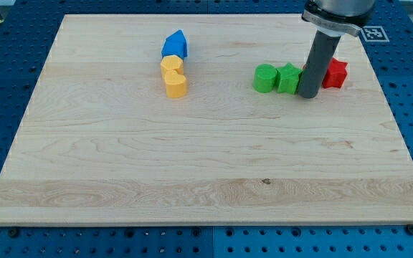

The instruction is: Move the yellow hexagon towards center

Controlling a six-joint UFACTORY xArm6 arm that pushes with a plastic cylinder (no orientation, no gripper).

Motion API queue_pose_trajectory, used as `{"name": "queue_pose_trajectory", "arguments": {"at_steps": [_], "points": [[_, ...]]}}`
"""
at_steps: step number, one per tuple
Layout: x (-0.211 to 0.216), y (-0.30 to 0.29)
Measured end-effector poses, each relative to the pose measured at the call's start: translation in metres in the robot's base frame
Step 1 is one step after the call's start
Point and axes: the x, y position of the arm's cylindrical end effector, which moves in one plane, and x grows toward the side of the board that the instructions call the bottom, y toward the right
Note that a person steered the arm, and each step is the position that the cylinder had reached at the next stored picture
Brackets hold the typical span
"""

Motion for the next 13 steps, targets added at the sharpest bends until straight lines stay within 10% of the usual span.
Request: {"name": "queue_pose_trajectory", "arguments": {"at_steps": [5,10,13], "points": [[0.082,-0.143],[-0.001,-0.272],[-0.053,-0.256]]}}
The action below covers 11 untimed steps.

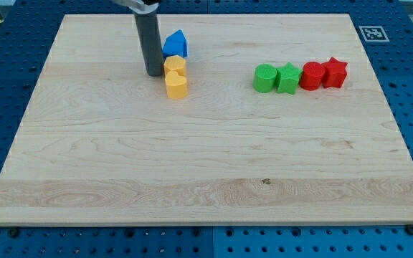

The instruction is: Move the yellow hexagon towards center

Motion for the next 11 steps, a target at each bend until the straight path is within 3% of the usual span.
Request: {"name": "queue_pose_trajectory", "arguments": {"at_steps": [5,8,11], "points": [[0.000,0.047],[-0.034,0.061],[-0.017,0.103]]}}
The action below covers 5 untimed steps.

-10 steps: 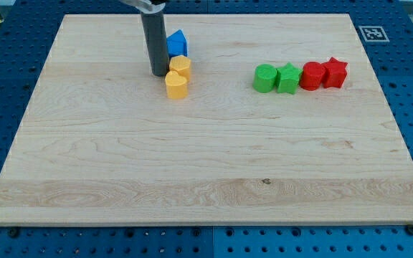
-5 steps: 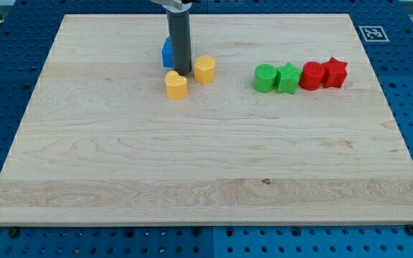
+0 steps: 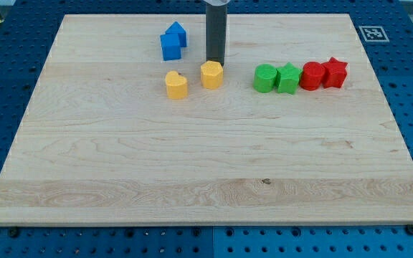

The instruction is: Move the yellow hexagon towards center

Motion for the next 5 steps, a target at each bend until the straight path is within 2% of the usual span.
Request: {"name": "queue_pose_trajectory", "arguments": {"at_steps": [3,5], "points": [[0.000,-0.048],[0.001,-0.048]]}}
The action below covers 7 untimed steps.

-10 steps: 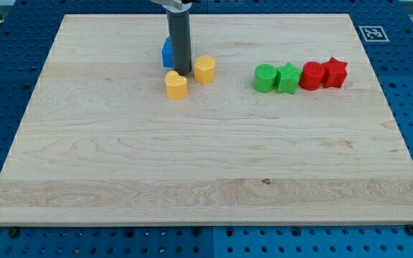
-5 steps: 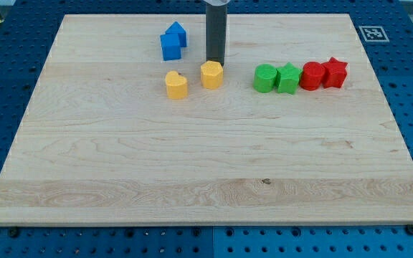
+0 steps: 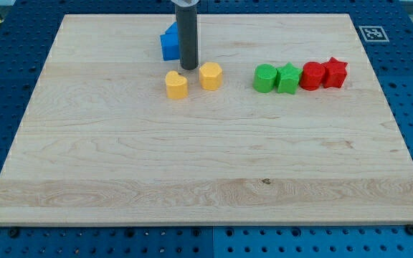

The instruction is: Move the yellow hexagon towards center

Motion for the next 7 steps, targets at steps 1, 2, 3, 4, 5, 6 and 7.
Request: {"name": "queue_pose_trajectory", "arguments": {"at_steps": [1,2,3,4,5,6,7], "points": [[0.009,0.000],[0.026,0.000],[0.036,0.005],[0.036,0.019],[0.036,0.033],[0.036,0.035],[0.036,0.036]]}}
